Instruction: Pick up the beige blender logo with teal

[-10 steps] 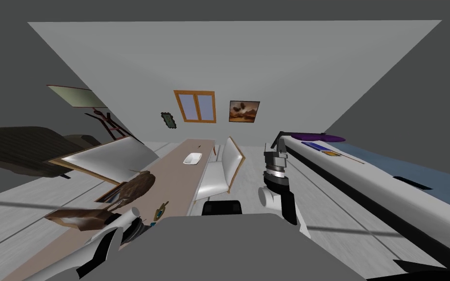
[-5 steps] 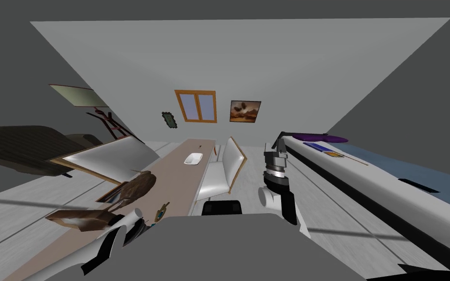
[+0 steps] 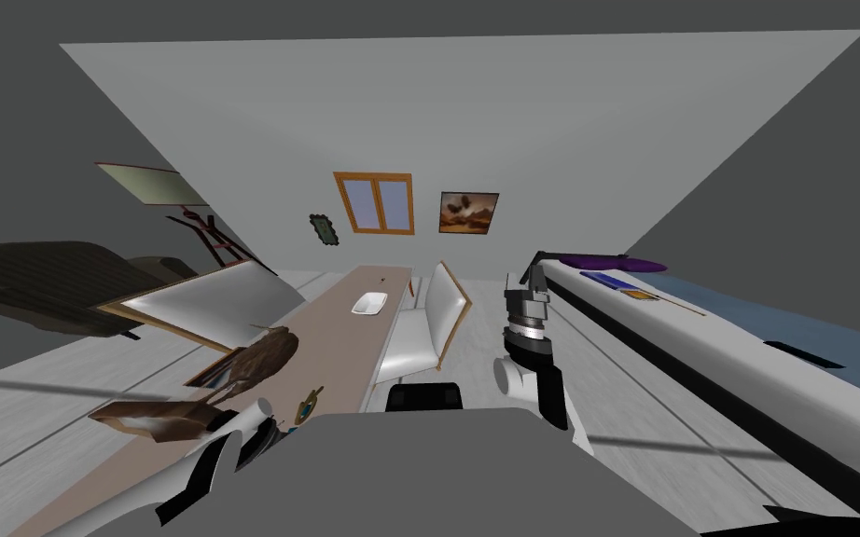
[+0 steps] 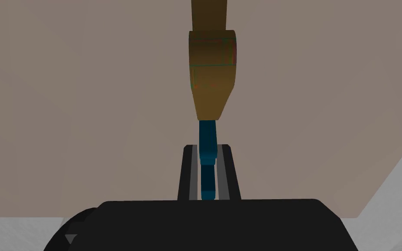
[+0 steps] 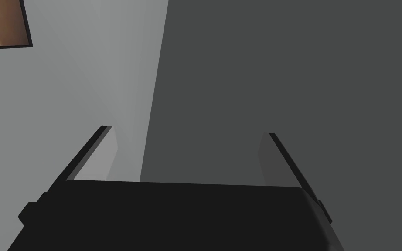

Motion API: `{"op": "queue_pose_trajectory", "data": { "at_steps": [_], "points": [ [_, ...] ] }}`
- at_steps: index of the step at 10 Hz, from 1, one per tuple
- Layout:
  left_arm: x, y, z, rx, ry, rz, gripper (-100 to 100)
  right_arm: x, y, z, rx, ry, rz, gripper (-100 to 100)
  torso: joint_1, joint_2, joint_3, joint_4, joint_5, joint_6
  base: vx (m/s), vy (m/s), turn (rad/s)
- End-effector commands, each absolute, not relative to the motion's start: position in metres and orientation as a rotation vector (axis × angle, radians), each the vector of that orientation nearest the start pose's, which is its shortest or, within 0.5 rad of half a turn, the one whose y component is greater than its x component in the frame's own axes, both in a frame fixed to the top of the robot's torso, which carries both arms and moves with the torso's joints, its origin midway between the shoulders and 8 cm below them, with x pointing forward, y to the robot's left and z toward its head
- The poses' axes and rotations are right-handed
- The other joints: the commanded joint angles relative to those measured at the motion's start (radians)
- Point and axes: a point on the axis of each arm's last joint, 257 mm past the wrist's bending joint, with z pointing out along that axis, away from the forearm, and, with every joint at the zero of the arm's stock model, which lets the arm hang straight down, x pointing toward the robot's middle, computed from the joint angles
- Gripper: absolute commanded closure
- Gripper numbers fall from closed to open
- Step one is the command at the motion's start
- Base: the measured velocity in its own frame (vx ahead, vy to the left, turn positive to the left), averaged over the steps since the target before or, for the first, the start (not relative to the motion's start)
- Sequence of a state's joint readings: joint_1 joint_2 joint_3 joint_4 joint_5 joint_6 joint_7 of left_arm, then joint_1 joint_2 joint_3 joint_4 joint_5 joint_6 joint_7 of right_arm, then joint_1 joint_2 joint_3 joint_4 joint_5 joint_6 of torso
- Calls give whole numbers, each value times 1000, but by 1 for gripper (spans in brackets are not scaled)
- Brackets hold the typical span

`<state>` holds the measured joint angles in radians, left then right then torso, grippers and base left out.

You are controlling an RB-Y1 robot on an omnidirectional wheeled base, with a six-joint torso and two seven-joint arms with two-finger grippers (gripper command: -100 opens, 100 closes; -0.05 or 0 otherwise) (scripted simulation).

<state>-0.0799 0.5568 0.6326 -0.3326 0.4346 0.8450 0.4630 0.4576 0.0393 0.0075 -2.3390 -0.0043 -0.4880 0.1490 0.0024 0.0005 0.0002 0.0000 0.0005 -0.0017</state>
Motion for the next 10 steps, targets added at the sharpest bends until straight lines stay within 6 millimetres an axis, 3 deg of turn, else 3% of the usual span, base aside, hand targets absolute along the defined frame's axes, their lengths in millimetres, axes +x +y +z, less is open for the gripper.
{"op": "queue_pose_trajectory", "data": {
  "at_steps": [1, 2, 10],
  "points": [
    [88, 545, -591, -3117, 128, 128, 0, 335, -275, 62, 570, 550, 1204, 0, 0, 0, 0, 0, 0, 0, 0, 0, 0],
    [91, 555, -583, -3115, 119, 127, 100, 335, -275, 62, 570, 550, 1204, 0, 0, 0, 0, 0, 0, 0, -23, -22, -44],
    [95, 568, -570, -3117, 101, 129, 100, 335, -275, 62, 570, 550, 1204, 0, -1, 1, 0, 0, -1, -1, -15, -24, -15]
  ]
}}
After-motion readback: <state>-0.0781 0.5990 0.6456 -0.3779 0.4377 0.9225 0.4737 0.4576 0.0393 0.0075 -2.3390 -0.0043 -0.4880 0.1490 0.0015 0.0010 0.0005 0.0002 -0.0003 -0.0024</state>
